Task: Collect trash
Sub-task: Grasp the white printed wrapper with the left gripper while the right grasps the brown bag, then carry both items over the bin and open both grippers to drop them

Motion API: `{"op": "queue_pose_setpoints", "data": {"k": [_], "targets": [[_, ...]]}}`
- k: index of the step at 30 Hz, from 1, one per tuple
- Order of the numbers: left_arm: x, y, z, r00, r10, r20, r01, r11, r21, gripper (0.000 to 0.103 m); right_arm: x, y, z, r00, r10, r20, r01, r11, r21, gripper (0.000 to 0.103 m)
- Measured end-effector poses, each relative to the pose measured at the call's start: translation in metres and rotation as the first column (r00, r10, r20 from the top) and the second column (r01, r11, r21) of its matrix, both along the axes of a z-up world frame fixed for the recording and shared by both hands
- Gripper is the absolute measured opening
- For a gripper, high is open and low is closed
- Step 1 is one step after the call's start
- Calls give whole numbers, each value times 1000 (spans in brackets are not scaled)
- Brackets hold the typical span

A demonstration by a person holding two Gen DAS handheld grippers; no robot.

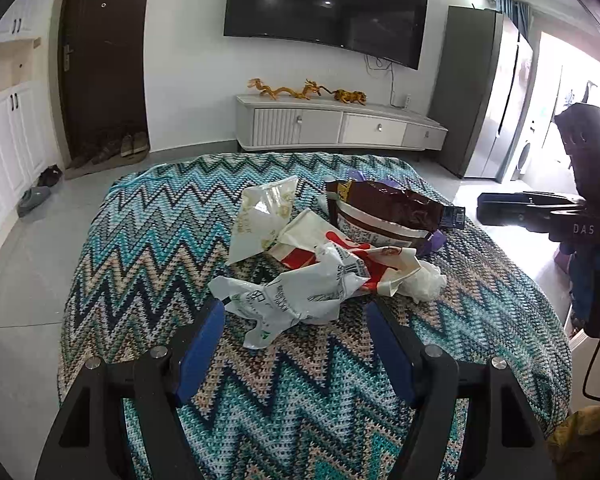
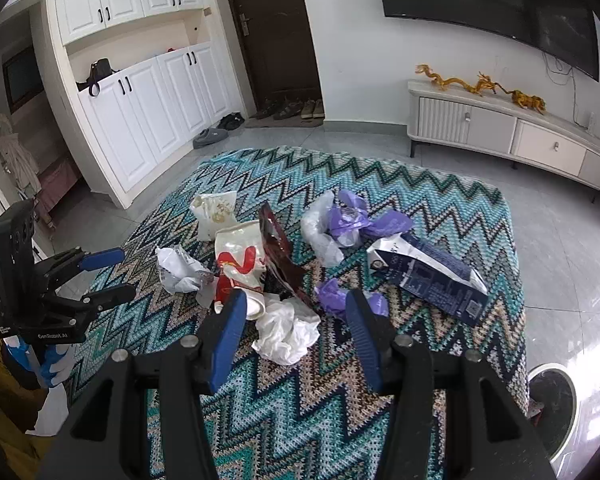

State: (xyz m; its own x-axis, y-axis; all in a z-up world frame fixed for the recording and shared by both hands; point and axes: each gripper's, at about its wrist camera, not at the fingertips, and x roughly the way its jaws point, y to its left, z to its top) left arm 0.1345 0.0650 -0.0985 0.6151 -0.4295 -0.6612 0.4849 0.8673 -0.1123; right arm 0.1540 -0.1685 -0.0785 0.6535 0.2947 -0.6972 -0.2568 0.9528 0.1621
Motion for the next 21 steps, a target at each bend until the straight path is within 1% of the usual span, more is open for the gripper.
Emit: {"op": "queue_pose_setpoints", "data": {"k": [4,6,8,12,15,17,18,19,20,21], "targets": [[14,-13,-2,1000,-17,-4,17,1000,10,71,17,12,-8,999,42,-14,-42,999,-7,50],[22,-18,-5,1000,-16,-11,16,1000,15,63,24,17,-10,998,57,-15,-57,998,-11,50],[31,-21,-11,999,-18,-35,18,1000,11,53,34,22,-12,997,71,-17,-71,997,-17,50],[43,-24,-25,996,-15,-87,15,1000,-2,46,52,30,-21,995,94,-35,-95,995,-23,50],[45,-24,-29,995,-17,-103,16,1000,-14,39,63,34,-31,993,104,-55,-105,994,-26,48],[44,-24,-30,994,-18,-110,16,1000,-17,26,66,36,-37,992,112,-60,-113,993,-22,26],[43,-23,-30,993,-18,-119,14,1000,-27,24,66,38,-39,992,112,-57,-113,993,-26,23],[42,-21,-30,992,-17,-123,13,999,-40,19,66,38,-40,992,112,-51,-114,993,-26,15],[41,-21,-30,992,-15,-123,10,999,-44,15,65,38,-40,993,112,-44,-113,993,-20,9],[39,-20,-28,993,-10,-117,5,999,-45,14,63,38,-38,993,113,-34,-113,993,-18,8]]}}
